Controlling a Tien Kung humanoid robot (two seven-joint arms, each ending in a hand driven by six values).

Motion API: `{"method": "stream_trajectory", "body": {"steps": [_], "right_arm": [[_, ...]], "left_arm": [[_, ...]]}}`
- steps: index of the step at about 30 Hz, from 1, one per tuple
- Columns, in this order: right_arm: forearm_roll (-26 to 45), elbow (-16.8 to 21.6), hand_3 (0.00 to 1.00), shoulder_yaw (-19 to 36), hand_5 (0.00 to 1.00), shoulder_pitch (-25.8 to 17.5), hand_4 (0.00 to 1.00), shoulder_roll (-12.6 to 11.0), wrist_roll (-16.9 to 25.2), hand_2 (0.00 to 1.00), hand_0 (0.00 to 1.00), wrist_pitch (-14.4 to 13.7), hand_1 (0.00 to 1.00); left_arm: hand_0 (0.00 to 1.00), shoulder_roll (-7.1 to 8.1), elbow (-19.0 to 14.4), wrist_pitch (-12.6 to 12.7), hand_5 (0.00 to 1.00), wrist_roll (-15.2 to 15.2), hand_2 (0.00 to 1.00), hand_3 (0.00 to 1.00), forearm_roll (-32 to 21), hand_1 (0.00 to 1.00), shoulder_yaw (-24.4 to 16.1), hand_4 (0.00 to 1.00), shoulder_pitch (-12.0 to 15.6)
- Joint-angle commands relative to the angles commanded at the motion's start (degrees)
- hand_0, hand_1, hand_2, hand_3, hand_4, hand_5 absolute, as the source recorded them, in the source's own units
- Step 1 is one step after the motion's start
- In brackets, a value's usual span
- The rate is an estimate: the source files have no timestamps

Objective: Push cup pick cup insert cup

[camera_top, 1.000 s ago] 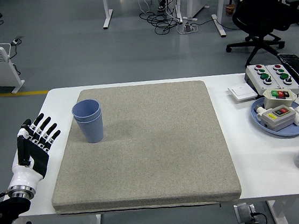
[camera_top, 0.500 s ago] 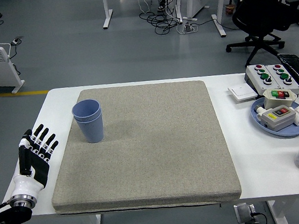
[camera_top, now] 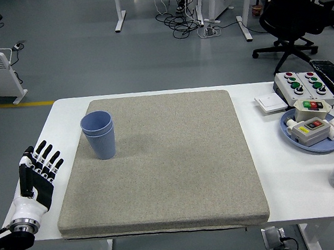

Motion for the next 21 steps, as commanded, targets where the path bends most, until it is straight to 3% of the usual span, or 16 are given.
{"method": "stream_trajectory", "body": {"steps": [21], "right_arm": [[-0.08, 0.00, 0.621, 0.10, 0.548, 0.07, 0.199, 0.00, -0.05, 0.691, 0.707, 0.05, 0.606]], "left_arm": [[0.895, -0.07, 0.10, -0.15, 0.998, 0.36, 0.972, 0.938, 0.48, 0.917, 0.05, 0.557, -0.06]]}}
